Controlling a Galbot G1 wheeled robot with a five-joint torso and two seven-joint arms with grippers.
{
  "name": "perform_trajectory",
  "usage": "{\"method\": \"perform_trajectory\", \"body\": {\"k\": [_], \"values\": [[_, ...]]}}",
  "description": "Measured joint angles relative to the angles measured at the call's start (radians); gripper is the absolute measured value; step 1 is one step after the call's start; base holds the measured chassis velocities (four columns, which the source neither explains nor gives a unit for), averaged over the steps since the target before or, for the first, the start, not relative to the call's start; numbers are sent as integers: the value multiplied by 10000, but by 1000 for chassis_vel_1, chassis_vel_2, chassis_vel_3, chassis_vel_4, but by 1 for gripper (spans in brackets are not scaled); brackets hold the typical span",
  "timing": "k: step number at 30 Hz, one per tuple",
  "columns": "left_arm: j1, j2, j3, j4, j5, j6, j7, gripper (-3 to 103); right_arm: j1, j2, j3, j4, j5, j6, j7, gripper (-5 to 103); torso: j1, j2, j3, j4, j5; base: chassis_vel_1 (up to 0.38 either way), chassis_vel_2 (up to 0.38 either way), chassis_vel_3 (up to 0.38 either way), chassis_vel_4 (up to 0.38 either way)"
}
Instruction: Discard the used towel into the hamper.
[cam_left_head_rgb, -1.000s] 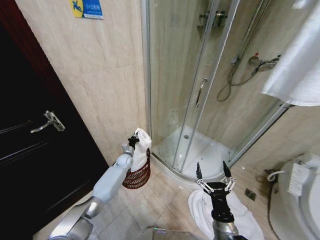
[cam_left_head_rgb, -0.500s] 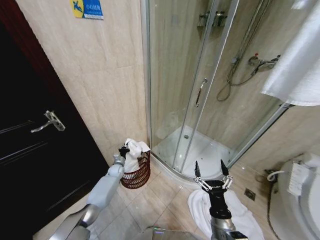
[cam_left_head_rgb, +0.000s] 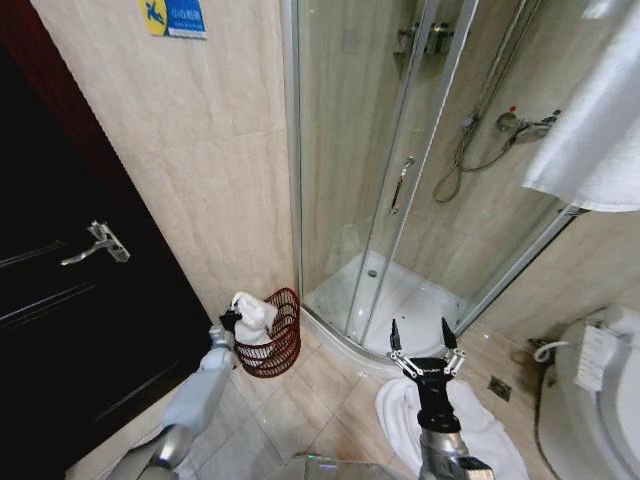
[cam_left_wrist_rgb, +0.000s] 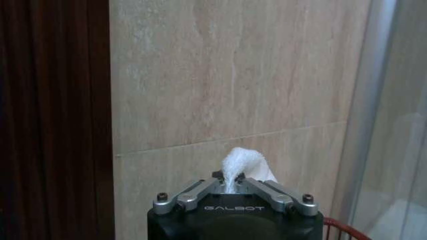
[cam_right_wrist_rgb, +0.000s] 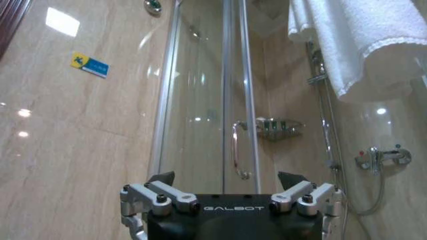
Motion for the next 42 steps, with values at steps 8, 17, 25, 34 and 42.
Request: {"method": "perform_trajectory", "body": {"k": [8, 17, 25, 34, 42], "values": [[-223, -135, 409, -15, 821, -136, 425, 1, -36, 0, 26, 8, -43, 20, -20, 100, 0, -1, 0, -3, 1, 0, 0, 0, 0], [-1084, -279, 1784, 630, 1581, 104, 291, 1, -3, 0, 153, -16, 86, 50, -46, 100, 0, -2, 0, -3, 2, 0, 0, 0, 0], [-2679, -487, 3362, 2849, 2060, 231, 130, 1, 153, 0, 182, -95, 232, 21, -99, 100, 1, -2, 1, -3, 0, 0, 0, 0, 0], [-3734, -552, 4500, 3910, 2341, 954, 244, 1, 410, 0, 132, -358, 320, 8, -126, 100, 0, -2, 1, -4, 2, 0, 0, 0, 0], [-4102, -538, 5468, 4445, 2892, 1856, 236, 1, 624, 0, 127, -564, 463, 9, -126, 100, 1, -2, 1, -2, 1, 0, 0, 0, 0]]}}
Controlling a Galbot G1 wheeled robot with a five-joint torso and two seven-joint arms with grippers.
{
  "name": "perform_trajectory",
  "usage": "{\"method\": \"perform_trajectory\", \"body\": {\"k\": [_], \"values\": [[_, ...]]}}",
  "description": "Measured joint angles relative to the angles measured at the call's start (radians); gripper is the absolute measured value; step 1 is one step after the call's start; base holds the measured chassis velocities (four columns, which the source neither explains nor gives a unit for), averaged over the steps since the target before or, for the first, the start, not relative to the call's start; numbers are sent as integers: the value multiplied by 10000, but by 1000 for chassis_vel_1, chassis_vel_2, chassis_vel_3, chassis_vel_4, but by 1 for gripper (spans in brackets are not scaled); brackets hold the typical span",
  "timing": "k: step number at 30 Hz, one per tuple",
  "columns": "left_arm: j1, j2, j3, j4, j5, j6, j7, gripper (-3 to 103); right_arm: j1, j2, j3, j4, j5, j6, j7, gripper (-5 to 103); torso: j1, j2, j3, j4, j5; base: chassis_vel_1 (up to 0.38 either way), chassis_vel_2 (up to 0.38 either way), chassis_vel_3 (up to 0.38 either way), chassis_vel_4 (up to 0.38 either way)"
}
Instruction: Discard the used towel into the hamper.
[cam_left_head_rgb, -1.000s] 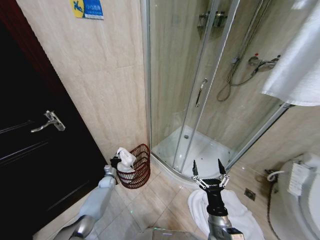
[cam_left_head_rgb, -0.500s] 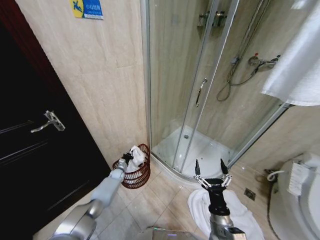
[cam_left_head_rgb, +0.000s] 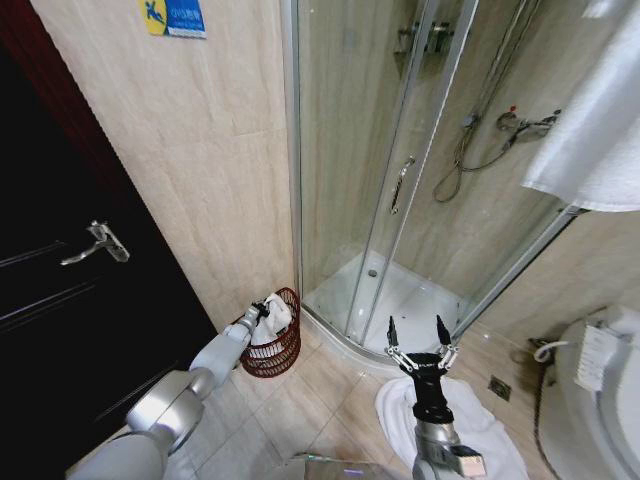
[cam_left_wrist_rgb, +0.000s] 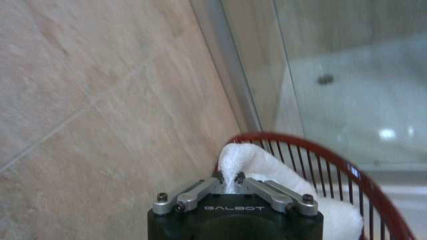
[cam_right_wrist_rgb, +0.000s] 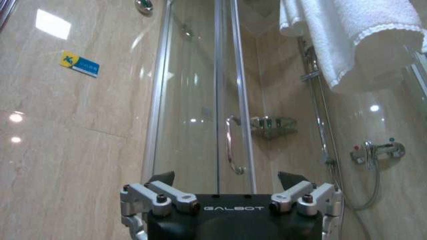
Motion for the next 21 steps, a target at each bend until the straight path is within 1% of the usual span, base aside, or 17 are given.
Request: {"method": "perform_trajectory", "body": {"k": [3, 6, 8, 9, 10, 11, 12, 14, 16, 17, 19, 20, 21], "values": [[-209, -51, 574, 284, 96, 443, -37, 1, 21, 0, 27, -56, 75, 2, 0, 100, 0, 0, 0, 0, -1, 0, 0, 0, 0], [-371, -135, 885, 555, 159, 568, -53, 1, 44, 0, 50, -109, 116, 15, 0, 100, 0, 0, 0, -1, -1, 0, 0, 0, 0], [-568, -353, 944, 953, 353, 694, -332, 1, 57, 0, 60, -160, 164, 31, -2, 100, 0, 0, 0, 0, 3, 0, 0, 0, 0], [-568, -353, 944, 953, 353, 694, -332, 1, 57, 0, 60, -160, 164, 31, -2, 100, 0, 0, 0, 0, 3, 0, 0, 0, 0], [-632, -502, 940, 1076, 506, 901, -584, -2, 57, 0, 58, -184, 177, 42, -3, 100, 0, 1, -1, -1, 2, 0, 0, 0, 0], [-647, -609, 908, 1135, 724, 1073, -739, 3, 54, 0, 57, -207, 185, 52, -3, 100, 0, 0, -1, -3, -1, 0, 0, 0, 0], [-647, -609, 908, 1135, 724, 1073, -739, 3, 54, 0, 57, -207, 185, 52, -3, 100, 0, 0, -1, -3, -1, 0, 0, 0, 0], [-636, -744, 838, 1206, 1173, 1207, -894, 13, 50, 0, 58, -238, 204, 68, -4, 100, 0, 0, -1, -3, 0, 0, 0, 0, 0], [-565, -785, 764, 1197, 1446, 1286, -960, 24, 50, 0, 79, -244, 235, 71, -4, 100, 0, 2, -1, -2, 1, 0, 0, 0, 0], [-565, -785, 764, 1197, 1446, 1286, -960, 24, 50, 0, 79, -244, 235, 71, -4, 100, 0, 2, -1, -2, 1, 0, 0, 0, 0], [-475, -771, 548, 1072, 1687, 1374, -988, 34, 51, 0, 120, -248, 267, 71, -4, 100, 0, 2, -1, -1, -1, 0, 0, 0, 0], [-475, -771, 548, 1072, 1687, 1374, -988, 34, 51, 0, 120, -248, 267, 71, -4, 100, 0, 2, -1, -1, -1, 0, 0, 0, 0], [-434, -724, 472, 986, 1692, 1367, -964, 40, 51, 0, 139, -251, 289, 71, -5, 100, -1, 2, -2, -2, 1, 0, 0, 0, 0]]}}
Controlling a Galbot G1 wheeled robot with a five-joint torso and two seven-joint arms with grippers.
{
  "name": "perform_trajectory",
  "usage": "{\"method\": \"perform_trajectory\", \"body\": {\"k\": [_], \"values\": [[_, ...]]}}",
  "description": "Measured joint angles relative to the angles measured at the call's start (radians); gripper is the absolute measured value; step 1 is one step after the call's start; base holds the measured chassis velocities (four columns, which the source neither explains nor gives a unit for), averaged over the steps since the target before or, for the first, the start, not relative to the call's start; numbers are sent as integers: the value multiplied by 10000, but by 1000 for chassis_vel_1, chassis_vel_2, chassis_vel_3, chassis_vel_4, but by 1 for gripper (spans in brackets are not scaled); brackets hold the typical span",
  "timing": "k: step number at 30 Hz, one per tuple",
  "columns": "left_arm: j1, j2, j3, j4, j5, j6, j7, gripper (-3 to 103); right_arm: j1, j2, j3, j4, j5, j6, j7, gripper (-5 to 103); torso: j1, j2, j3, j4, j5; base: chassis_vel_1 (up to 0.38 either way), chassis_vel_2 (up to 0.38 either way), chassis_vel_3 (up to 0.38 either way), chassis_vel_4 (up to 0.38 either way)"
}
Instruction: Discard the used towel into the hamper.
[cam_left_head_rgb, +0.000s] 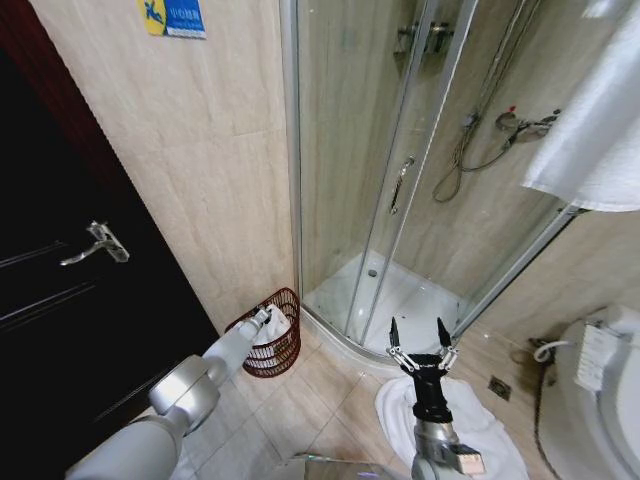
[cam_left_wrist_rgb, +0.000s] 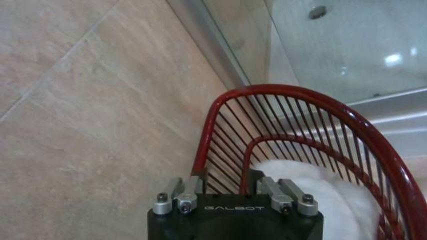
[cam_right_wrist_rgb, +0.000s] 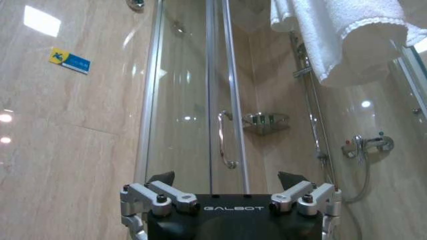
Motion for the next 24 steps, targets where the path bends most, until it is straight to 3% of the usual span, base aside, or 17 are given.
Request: {"method": "perform_trajectory", "body": {"k": [1, 2, 4, 11, 12, 14, 15, 16, 18, 19, 22, 23, 24], "values": [[39, 50, -47, -74, -9, -28, 64, 40, -1, 0, 8, 0, 16, 0, 0, 100, 0, 0, 0, 0, 0, 0, 0, 0, 0], [106, 126, -184, -196, -14, -186, 209, 51, -1, 0, 9, -1, 31, 0, 0, 100, 0, 0, 1, 2, -1, 0, 0, 0, 0], [150, 161, -337, -276, -5, -338, 258, 51, 0, 0, 9, -2, 34, 0, 0, 100, 0, 0, 0, 3, 0, 0, 0, 0, 0], [683, 413, -1122, -1148, -162, -994, 330, 84, -37, 0, 3, 27, 8, -1, -1, 100, 0, 0, 0, 1, 1, 0, 0, 0, 0], [683, 413, -1122, -1148, -162, -994, 330, 84, -37, 0, 3, 27, 8, -1, -1, 100, 0, 0, 0, 1, 1, 0, 0, 0, 0], [989, 592, -1342, -1665, -918, -1259, 470, 93, -97, 0, 30, 104, -10, -2, -42, 100, 0, 0, 0, 0, -1, 0, 0, 0, 0], [1224, 743, -1403, -2149, -1479, -1168, 567, 93, -125, 0, 46, 128, -15, -3, -48, 100, 0, 0, 0, 0, -3, 0, 0, 0, 0], [1224, 743, -1403, -2149, -1479, -1168, 567, 93, -125, 0, 46, 128, -15, -3, -48, 100, 0, 0, 0, 0, -3, 0, 0, 0, 0], [2023, 1228, -1533, -3847, -3118, -529, 694, 99, -192, 0, 56, 199, -37, -5, -64, 100, 0, 0, 0, 1, -2, 0, 0, 0, 0], [2023, 1228, -1533, -3847, -3118, -529, 694, 99, -192, 0, 56, 199, -37, -5, -64, 100, 0, 0, 0, 1, -2, 0, 0, 0, 0], [3227, 1898, -1853, -6073, -4830, 371, 705, 100, -240, 0, 36, 280, -123, -28, -72, 100, 0, 0, 0, 1, -3, 0, 0, 0, 0], [3227, 1898, -1853, -6073, -4830, 371, 705, 100, -240, 0, 36, 280, -123, -28, -72, 100, 0, 0, 0, 1, -3, 0, 0, 0, 0], [3727, 2171, -2033, -6944, -5407, 724, 620, 100, -251, 0, 30, 288, -149, -29, -73, 100, 0, 0, 1, 2, -6, 0, 0, 0, 0]]}}
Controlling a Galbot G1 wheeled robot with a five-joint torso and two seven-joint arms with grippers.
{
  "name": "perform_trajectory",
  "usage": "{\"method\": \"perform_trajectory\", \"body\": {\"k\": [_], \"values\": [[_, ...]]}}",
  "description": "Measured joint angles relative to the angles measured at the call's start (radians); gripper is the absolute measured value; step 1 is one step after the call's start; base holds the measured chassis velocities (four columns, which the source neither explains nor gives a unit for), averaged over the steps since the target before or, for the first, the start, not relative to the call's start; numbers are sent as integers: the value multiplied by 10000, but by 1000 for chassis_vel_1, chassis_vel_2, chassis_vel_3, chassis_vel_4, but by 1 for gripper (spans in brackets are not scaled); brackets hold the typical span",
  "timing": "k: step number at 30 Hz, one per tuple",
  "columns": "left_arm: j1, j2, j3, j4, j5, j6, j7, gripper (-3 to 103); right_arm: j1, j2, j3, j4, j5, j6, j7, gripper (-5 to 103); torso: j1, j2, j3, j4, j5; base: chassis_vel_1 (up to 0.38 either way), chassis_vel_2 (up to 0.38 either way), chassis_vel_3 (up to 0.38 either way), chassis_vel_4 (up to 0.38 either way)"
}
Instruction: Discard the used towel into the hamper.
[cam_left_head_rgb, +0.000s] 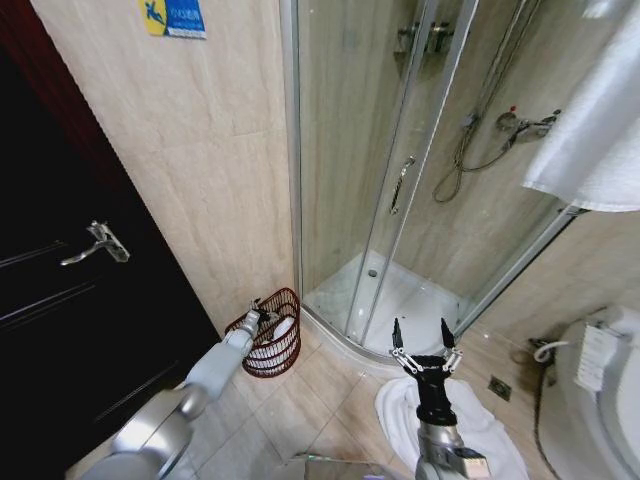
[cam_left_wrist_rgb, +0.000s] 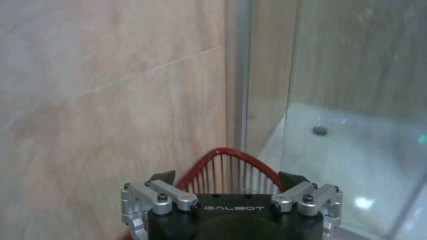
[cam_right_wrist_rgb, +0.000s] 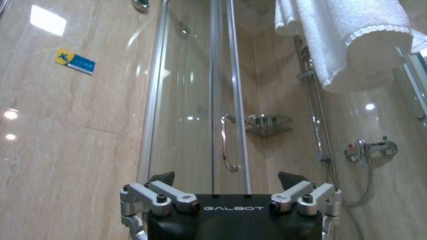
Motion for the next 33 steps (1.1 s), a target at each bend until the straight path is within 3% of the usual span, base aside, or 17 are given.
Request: {"method": "perform_trajectory", "body": {"k": [2, 7, 10, 14, 17, 24, 28, 33], "values": [[1059, 488, -524, -1782, -739, 535, -210, 100, -48, 0, -12, 31, -42, 0, -10, 100, -1, 0, -2, -1, 7, 0, 0, 0, 0], [2340, 953, -1242, -3484, -941, 678, -376, 100, -101, 0, -18, 145, -89, -10, -23, 100, -1, 1, -2, -1, 4, 0, 0, 0, 0], [3944, 1153, -2609, -5346, -1055, 861, -347, 100, -174, 0, -1, 262, -127, -10, -97, 100, -1, 1, -2, -2, 5, 0, 0, 0, 0], [4911, 1139, -3459, -6373, -1070, 1011, -320, 100, -254, 1, -1, 376, -139, -8, -128, 100, -1, 1, -1, 1, 3, 0, 0, 0, 0], [6426, 672, -4827, -8330, -816, 1473, -412, 100, -371, 0, -10, 611, -162, -77, -71, 100, -2, 1, -2, -3, 0, 0, 0, 0, 0], [8525, -375, -6462, -10801, -262, 2057, -354, 100, -247, 1, 132, 1159, -124, -613, 106, 100, -2, 1, -1, -1, 5, 0, 0, 0, 0], [9352, -998, -7013, -11829, 172, 2047, -430, 100, -281, 1, 134, 1661, -101, -773, 99, 100, -2, 0, -1, -1, 5, 0, 0, 0, 0], [10106, -1824, -6986, -13081, 906, 1559, -489, 103, -334, 1, 122, 2184, -102, -917, 68, 100, -2, -1, -1, -2, 5, 0, 0, 0, 0]]}}
